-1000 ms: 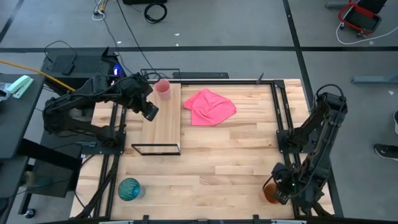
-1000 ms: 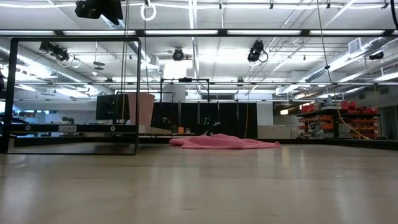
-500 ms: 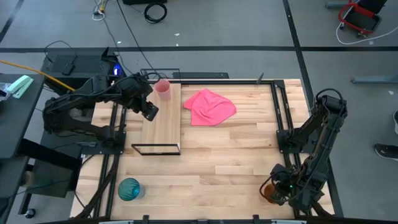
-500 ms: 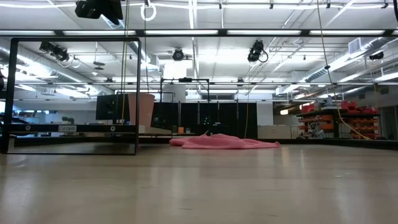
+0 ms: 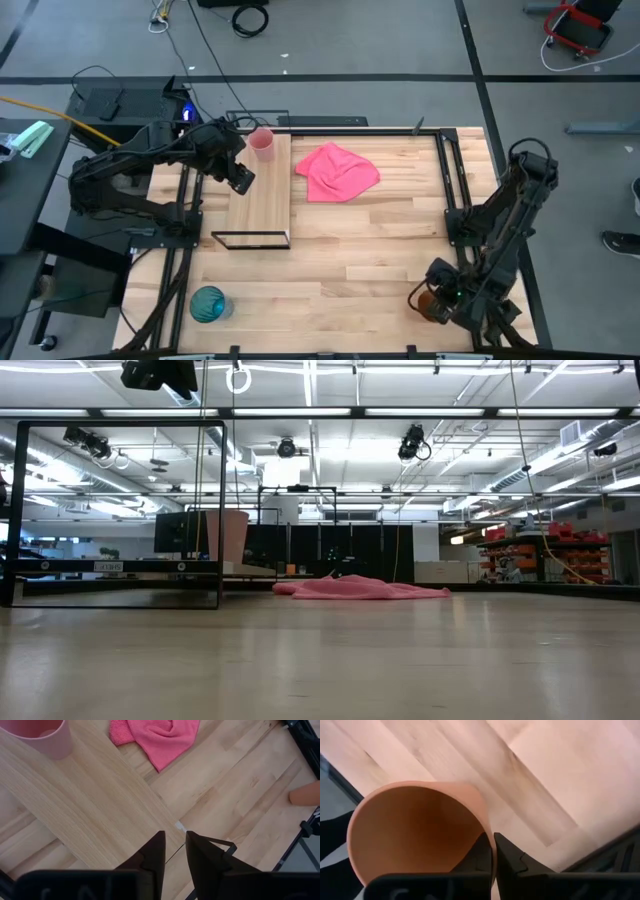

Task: Stack small to large cups/mugs on shelf
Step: Put the orange cup on the shelf

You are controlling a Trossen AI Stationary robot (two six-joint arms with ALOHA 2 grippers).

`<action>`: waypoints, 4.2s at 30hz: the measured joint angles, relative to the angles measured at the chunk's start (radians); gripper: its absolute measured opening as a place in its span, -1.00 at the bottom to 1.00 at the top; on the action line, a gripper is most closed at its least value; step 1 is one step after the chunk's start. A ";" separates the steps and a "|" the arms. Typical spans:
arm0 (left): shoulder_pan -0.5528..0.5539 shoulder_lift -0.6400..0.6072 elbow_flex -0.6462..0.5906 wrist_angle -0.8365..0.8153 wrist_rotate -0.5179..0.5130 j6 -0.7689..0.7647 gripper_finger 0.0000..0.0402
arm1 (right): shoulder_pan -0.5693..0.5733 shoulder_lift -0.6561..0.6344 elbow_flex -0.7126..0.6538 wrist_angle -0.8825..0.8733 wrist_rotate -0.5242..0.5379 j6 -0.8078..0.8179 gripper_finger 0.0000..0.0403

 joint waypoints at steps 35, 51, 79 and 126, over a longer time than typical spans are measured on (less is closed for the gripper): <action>0.000 0.000 0.000 0.000 0.000 0.027 -0.58 | -1.239 0.222 0.936 -0.558 -0.090 -1.578 -0.99; 0.000 0.000 0.000 0.000 -0.063 0.027 -0.59 | -1.247 0.684 1.216 -0.490 -0.196 -1.795 -0.99; 0.000 0.000 -0.001 0.000 -0.091 0.024 -0.61 | -1.234 0.797 1.200 -0.322 -0.262 -1.787 -0.99; -0.051 0.003 -0.001 0.039 -0.091 0.017 -0.59 | -1.230 0.762 1.029 -0.200 -0.232 -1.732 -0.54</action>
